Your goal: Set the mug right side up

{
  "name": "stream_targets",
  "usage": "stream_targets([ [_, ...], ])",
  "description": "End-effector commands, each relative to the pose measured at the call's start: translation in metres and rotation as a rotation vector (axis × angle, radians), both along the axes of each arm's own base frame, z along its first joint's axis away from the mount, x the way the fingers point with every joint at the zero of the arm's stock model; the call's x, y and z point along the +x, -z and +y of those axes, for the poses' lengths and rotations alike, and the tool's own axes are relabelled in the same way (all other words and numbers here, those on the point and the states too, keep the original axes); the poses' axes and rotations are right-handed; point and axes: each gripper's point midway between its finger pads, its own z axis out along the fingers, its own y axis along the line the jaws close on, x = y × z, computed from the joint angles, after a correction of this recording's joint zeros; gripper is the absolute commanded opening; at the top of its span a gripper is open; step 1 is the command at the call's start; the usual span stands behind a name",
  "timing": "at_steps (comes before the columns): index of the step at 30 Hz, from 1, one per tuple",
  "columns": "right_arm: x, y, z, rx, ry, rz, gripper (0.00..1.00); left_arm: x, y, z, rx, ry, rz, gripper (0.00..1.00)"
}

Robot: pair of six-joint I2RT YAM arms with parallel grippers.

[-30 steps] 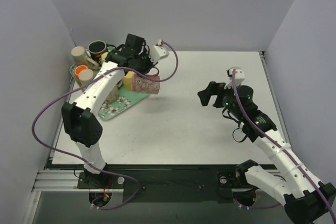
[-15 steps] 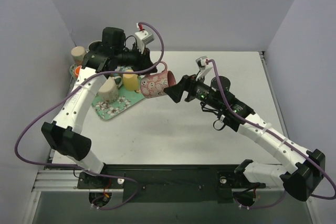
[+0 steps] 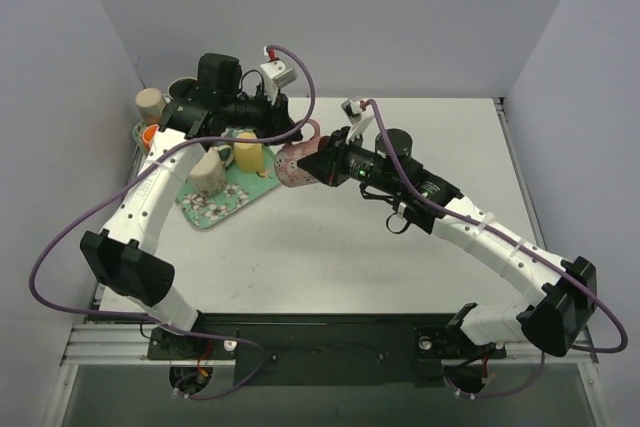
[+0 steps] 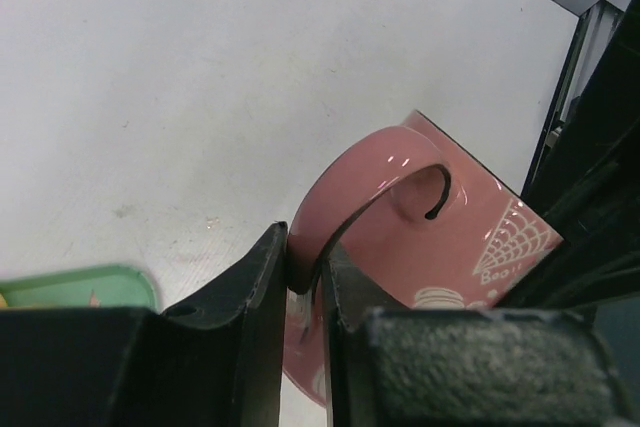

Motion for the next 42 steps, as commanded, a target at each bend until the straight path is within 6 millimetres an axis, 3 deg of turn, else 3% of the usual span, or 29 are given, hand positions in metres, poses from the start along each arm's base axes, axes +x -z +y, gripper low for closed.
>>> stream_targets([
  [1, 0.002, -0.014, -0.01, -0.056, 0.037, -0.062, 0.0, -0.008, -0.041, -0.004, -0.123, 0.052, -0.062, 0.01],
  [2, 0.004, 0.0, -0.021, -0.12, 0.077, -0.032, 0.0, -0.006, -0.039, -0.002, -0.119, 0.045, -0.064, 0.4],
  [3, 0.015, -0.004, -0.038, -0.172, 0.172, -0.067, 0.0, 0.002, -0.034, 0.006, -0.105, 0.007, -0.067, 0.66],
  [4, 0.014, 0.02, -0.056, -0.29, 0.217, -0.014, 0.0, 0.012, -0.03, 0.012, -0.086, -0.041, -0.08, 0.86],
  [5, 0.03, 0.016, -0.08, -0.375, 0.344, -0.053, 0.0, 0.021, -0.026, 0.021, -0.068, -0.08, -0.088, 0.87],
  [8, 0.048, 0.061, -0.146, -0.707, 0.528, 0.032, 0.0, 0.059, -0.011, 0.058, 0.044, -0.25, -0.158, 0.87],
  [11, 0.066, 0.102, -0.205, -0.917, 0.656, 0.157, 0.0, 0.081, 0.012, 0.08, 0.197, -0.312, -0.239, 0.88],
  [15, 0.081, 0.14, -0.264, -1.088, 0.764, 0.267, 0.0, 0.107, 0.049, 0.113, 0.44, -0.367, -0.314, 0.88],
  [17, 0.088, 0.157, -0.279, -1.089, 0.781, 0.322, 0.0, 0.116, 0.067, 0.132, 0.579, -0.379, -0.349, 0.88],
  [22, 0.092, 0.196, -0.295, -0.979, 0.774, 0.414, 0.0, 0.129, 0.113, 0.167, 0.896, -0.282, -0.42, 0.88],
  [26, 0.093, 0.213, -0.309, -0.946, 0.811, 0.448, 0.0, 0.144, 0.134, 0.184, 1.004, -0.316, -0.37, 0.88],
  [31, 0.094, 0.233, -0.313, -0.882, 0.821, 0.473, 0.0, 0.16, 0.151, 0.197, 1.004, -0.373, -0.293, 0.85],
  [37, 0.09, 0.232, -0.32, -0.84, 0.858, 0.467, 0.01, 0.175, 0.169, 0.207, 0.989, -0.399, -0.232, 0.85],
  [39, 0.085, 0.226, -0.322, -0.831, 0.872, 0.454, 0.34, 0.179, 0.171, 0.211, 0.993, -0.41, -0.226, 0.84],
  [42, 0.079, 0.213, -0.325, -0.811, 0.896, 0.432, 0.49, 0.179, 0.18, 0.215, 1.002, -0.396, -0.199, 0.81],
])
